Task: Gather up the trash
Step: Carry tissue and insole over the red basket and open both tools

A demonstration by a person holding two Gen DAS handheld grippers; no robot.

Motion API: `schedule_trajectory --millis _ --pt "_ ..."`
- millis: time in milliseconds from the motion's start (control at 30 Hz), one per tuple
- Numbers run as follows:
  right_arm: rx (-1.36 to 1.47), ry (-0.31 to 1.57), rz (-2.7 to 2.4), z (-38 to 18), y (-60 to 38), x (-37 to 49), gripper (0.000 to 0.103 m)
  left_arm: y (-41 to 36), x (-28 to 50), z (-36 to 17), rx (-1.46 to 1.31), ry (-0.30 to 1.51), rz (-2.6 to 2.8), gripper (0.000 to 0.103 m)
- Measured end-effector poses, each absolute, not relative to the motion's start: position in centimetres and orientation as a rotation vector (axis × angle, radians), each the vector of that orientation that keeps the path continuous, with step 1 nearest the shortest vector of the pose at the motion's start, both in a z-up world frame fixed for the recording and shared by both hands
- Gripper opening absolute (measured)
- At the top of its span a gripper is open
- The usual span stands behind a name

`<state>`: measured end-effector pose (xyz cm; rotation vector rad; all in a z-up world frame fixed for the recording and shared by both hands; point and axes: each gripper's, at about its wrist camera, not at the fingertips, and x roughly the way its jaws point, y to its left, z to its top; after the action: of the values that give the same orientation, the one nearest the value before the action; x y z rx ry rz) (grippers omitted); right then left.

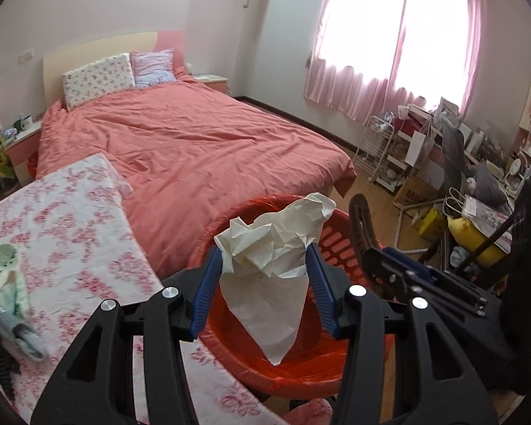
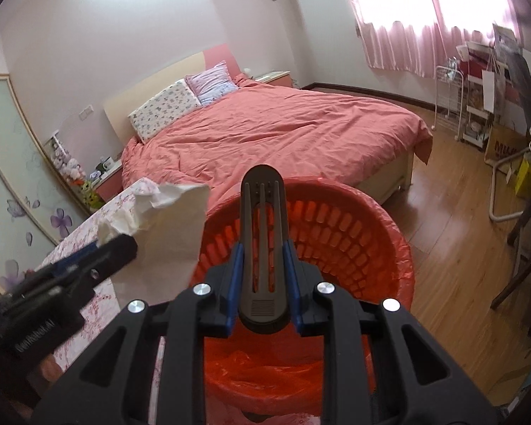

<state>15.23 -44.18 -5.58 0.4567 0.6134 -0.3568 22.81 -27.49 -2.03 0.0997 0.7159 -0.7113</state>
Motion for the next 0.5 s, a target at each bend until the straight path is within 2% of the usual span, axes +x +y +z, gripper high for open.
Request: schedule_trajectory --millis 167,233,267,300,367,500 --pt "0.491 0.606 -0.359 -5.9 -45.4 15.3 0.024 -28.5 23.5 -3.1 0.105 0.751 -0.704 0.054" --pt "0.504 0.609 -0.353 -5.9 -45.7 15.5 0.024 -28.9 23.8 -3.6 0.103 0.777 -0.697 0.064" --pt "0.511 0.612 -0.347 -6.0 -45.9 15.5 0.027 -28.8 23.9 -3.7 0.102 0.785 -0.691 0.071" --pt "0.513 0.610 -0.347 -6.0 -45.9 15.6 0.028 -28.7 23.9 -3.9 0.102 0.793 -0.685 0.073" --pt "0.511 0.608 -0.346 -6.0 -45.6 15.7 0.040 -28.6 23.7 -4.0 0.113 0.794 -0.669 0.077" --pt "0.460 0.602 -0.368 -5.6 -44.6 15.5 0.044 -27.5 23.4 -3.8 0.128 0.785 -0.616 0.082"
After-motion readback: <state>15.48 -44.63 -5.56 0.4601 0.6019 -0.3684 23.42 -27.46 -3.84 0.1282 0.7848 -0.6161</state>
